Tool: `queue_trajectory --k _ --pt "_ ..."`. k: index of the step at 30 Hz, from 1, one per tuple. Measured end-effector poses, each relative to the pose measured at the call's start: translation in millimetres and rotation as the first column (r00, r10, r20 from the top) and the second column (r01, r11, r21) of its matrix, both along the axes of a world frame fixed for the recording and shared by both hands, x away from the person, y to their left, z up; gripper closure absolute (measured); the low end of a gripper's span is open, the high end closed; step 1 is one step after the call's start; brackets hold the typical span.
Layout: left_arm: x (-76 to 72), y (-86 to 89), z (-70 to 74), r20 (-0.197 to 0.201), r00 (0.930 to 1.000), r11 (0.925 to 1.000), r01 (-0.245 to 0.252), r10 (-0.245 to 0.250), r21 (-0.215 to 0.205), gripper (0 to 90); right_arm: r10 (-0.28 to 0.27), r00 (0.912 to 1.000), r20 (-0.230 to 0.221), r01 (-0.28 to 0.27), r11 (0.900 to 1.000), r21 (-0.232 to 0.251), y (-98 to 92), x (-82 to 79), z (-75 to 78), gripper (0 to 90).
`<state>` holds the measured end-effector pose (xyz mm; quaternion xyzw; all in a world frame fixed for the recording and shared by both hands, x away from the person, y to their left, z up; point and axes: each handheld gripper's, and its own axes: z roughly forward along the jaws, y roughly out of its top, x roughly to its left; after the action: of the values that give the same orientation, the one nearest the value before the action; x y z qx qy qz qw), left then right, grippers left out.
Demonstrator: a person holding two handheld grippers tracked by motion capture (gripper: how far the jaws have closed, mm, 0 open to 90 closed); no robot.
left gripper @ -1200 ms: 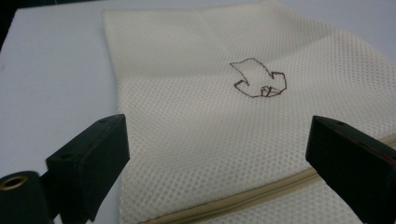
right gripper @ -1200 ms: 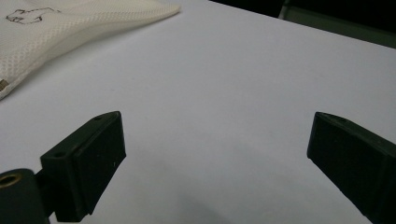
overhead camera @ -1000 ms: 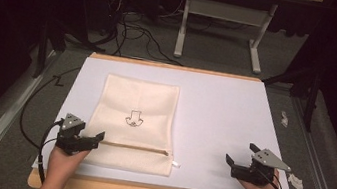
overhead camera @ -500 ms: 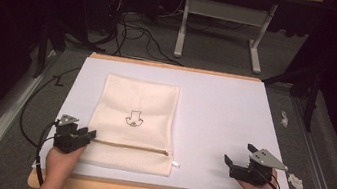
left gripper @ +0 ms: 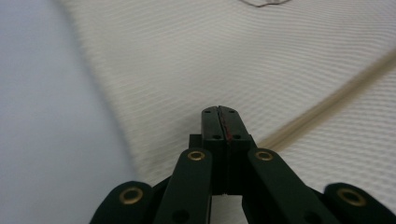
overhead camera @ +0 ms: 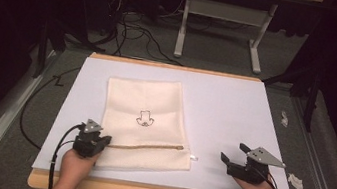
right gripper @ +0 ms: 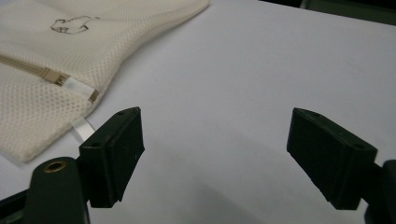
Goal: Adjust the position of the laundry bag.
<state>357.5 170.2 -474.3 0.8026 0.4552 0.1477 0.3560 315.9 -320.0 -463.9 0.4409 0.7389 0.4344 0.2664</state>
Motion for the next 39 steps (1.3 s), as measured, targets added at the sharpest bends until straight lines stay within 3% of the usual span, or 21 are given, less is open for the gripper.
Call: queue_trajectory --k 4,6,8,14,17,19,22,25,29,31,34,37,39 --pt "-5.7 -21.8 6.1 0.056 0.997 0.9968 0.049 -0.053 0.064 90.0 0.018 0.9992 -0.035 -0.018 1.0 0.019 12.8 9.9 2.0 21.1" --pt "-6.8 -18.9 9.7 0.08 0.9962 0.9982 0.031 -0.035 0.051 90.0 0.026 0.999 -0.037 -0.026 0.999 0.023 21.9 18.1 4.6 23.1" --pt "-6.3 -9.4 10.0 0.096 0.9951 0.9989 -0.026 0.022 0.04 86.5 0.028 0.9989 -0.037 -0.028 1.0 0.009 32.6 29.4 7.3 25.0" --pt "-0.9 20.5 0.2 0.044 0.9872 0.9876 -0.152 0.153 -0.042 63.6 0.05 0.9934 -0.103 -0.046 0.998 0.038 73.2 75.4 1.9 40.2" --pt "0.4 22.9 -4.1 0.024 0.9869 0.9841 -0.157 0.159 -0.084 57.6 0.047 0.9909 -0.126 -0.045 0.999 0.023 95.7 93.9 -3.0 43.0" --pt "0.3 20.2 -4.2 0.026 0.988 0.986 -0.15 0.152 -0.073 56.9 0.049 0.989 -0.139 -0.047 0.999 0.018 113.1 106.7 -5.4 43.3" --pt "-0.1 17.0 -5.5 0.02 0.9904 0.9887 -0.135 0.137 -0.064 60.5 0.058 0.9883 -0.141 -0.053 0.998 0.038 132.4 120.2 -5.1 44.2" --pt "-1.4 14.0 -6.3 0.033 0.9885 0.9887 -0.146 0.147 -0.034 66.0 0.068 0.9844 -0.162 -0.059 0.997 0.059 146.7 132.7 -3.8 44.9" --pt "0.1 16.1 -6.7 0.01 0.9908 0.9894 -0.134 0.135 -0.055 81.5 0.04 0.9757 -0.215 -0.048 0.998 -0.031 160.1 143.5 -9.9 53.9" --pt "0.4 14.5 -5.9 0.021 0.992 0.992 -0.124 0.124 -0.026 88.5 0.03 0.9741 -0.224 -0.051 0.994 -0.092 162.6 144.3 -14.8 63.2" --pt "2.2 11.0 -3.9 0.018 0.9932 0.9934 -0.115 0.115 0.004 90.0 0.051 0.9761 -0.212 -0.076 0.991 -0.112 162.9 138.9 -15.3 82.4" --pt "4.2 6.4 -3.5 0.012 0.9945 0.9946 -0.104 0.104 -0.001 90.0 0.061 0.9828 -0.175 -0.09 0.982 -0.166 162.1 133.0 -13.5 84.2" --pt "7.4 -0.4 -3.3 0.001 0.9959 0.9958 -0.09 0.09 -0.015 90.0 0.052 0.9833 -0.174 -0.08 0.984 -0.158 154.5 130.4 -11.5 84.2"
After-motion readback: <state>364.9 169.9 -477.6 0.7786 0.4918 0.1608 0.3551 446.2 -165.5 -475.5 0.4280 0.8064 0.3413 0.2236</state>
